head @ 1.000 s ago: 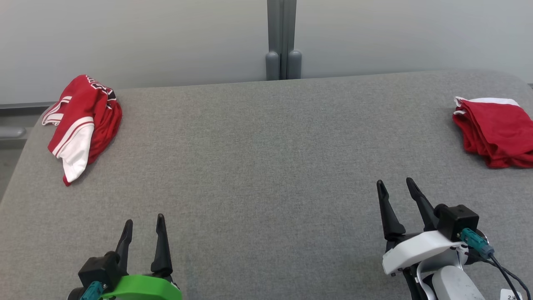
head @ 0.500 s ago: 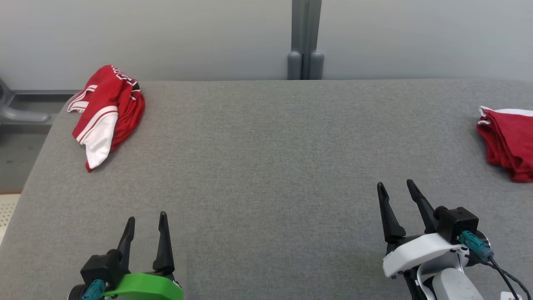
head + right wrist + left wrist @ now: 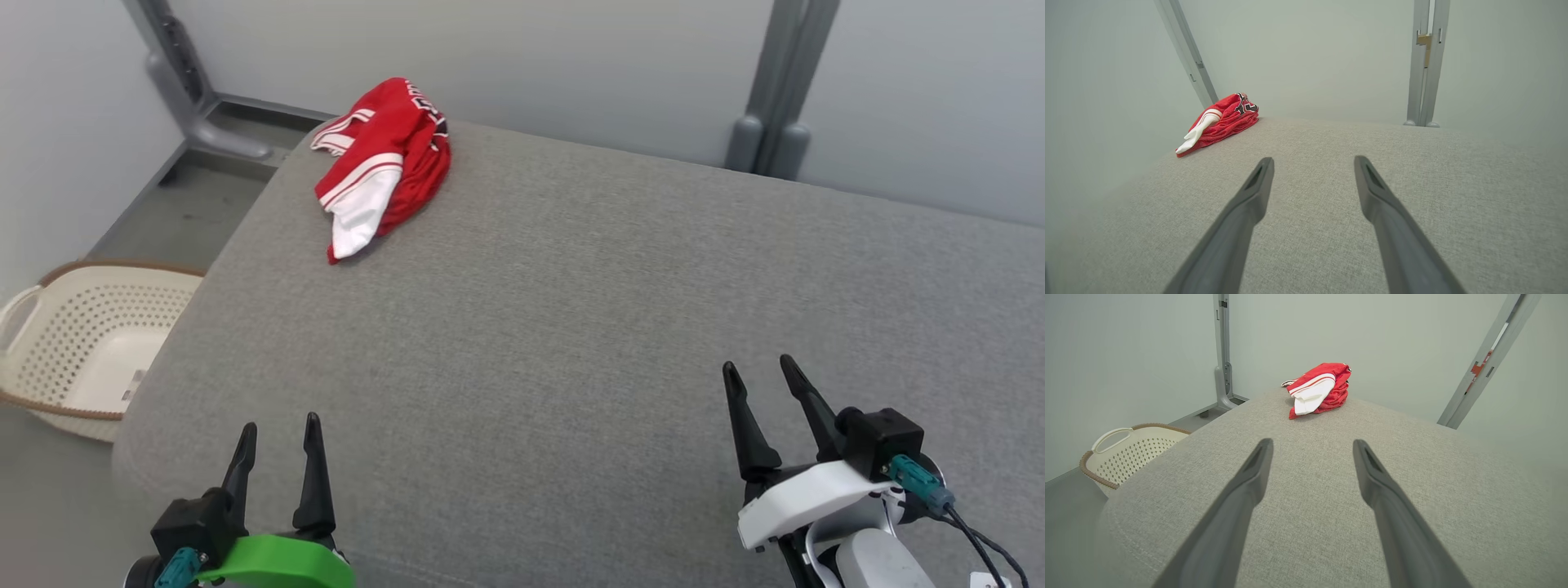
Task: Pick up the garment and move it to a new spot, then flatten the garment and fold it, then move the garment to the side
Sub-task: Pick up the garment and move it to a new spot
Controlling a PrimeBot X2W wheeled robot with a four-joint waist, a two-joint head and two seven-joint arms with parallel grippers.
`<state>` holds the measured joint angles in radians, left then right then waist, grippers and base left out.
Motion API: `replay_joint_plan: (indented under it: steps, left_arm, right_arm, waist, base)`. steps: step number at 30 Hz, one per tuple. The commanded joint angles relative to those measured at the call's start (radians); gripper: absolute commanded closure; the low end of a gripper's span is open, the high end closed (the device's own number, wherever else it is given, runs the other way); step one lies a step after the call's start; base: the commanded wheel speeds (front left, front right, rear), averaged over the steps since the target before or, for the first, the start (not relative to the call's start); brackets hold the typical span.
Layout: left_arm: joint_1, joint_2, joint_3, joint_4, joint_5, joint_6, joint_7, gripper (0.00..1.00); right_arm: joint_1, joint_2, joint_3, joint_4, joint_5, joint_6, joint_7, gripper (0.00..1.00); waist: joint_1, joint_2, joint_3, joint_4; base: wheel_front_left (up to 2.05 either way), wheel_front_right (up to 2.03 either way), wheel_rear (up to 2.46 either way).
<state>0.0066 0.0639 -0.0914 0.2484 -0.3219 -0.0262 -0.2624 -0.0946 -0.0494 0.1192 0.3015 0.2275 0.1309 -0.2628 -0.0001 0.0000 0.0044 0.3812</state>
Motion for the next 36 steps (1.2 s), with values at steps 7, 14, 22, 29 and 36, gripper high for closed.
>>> replay_joint_plan:
  steps: [7,14,22,29,36]
  left_arm:
    - [0.043,0.003,0.034,-0.039,-0.016,0.018,-0.003,0.0]
    - [0.07,-0.003,0.047,-0.065,-0.013,0.023,-0.003,0.0]
    - [0.024,0.021,0.056,-0.05,-0.008,0.01,-0.003,0.0]
    - [-0.156,0.157,0.123,-0.105,0.016,0.001,0.02,0.0]
    - [-0.436,0.328,0.162,-0.095,0.039,-0.024,0.143,0.0]
  right_arm:
    - [-0.04,-0.003,0.061,0.026,0.009,-0.001,-0.003,0.0]
    - [-0.06,-0.003,0.08,0.042,0.003,0.0,-0.003,0.0]
    - [-0.04,-0.003,0.044,0.01,-0.027,0.0,-0.003,0.0]
    - [-0.093,-0.003,-0.012,-0.055,-0.101,0.0,0.004,0.0]
    - [-0.15,-0.003,-0.058,-0.186,-0.193,0.0,0.062,0.0]
  waist:
    - [0.0001,0.0,0.019,0.15]
    - [0.0001,0.0,0.028,0.154]
    - [0.0001,0.0,0.044,0.152]
    - [0.0001,0.0,0.153,0.076]
    - [0.0001,0.0,0.299,-0.022]
  base:
    - [0.0,0.0,0.0]
    - [0.0,0.0,0.0]
    - [0.0,0.0,0.0]
    - [0.0,0.0,0.0]
    - [0.0,0.0,0.0]
